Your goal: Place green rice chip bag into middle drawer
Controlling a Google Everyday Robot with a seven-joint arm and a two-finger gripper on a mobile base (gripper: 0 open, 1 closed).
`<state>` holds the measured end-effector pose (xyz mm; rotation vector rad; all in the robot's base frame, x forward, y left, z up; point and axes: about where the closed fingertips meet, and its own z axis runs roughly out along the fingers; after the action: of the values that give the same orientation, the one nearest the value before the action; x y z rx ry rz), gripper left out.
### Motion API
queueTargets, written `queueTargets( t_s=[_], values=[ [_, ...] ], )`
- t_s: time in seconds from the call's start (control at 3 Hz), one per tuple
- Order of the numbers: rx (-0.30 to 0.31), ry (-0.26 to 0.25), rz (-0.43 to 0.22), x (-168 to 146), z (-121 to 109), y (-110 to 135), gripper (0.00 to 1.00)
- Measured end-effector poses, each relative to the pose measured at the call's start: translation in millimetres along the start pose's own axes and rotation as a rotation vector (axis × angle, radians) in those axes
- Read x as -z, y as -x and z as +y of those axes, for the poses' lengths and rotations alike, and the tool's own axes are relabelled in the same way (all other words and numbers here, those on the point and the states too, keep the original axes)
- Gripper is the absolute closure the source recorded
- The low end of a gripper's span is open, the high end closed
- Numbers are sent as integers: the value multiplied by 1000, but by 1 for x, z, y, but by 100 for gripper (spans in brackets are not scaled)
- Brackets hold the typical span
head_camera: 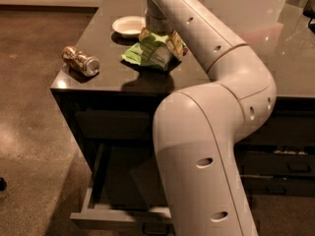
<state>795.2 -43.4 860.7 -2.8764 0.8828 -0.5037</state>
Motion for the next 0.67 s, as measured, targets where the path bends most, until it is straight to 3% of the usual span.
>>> queueTargets(
  t_s=[0.33, 0.67],
  values=[
    [-19, -23, -33, 2, 0, 6, 41],
    [-114, -113, -74, 50, 29, 5, 73]
  ],
)
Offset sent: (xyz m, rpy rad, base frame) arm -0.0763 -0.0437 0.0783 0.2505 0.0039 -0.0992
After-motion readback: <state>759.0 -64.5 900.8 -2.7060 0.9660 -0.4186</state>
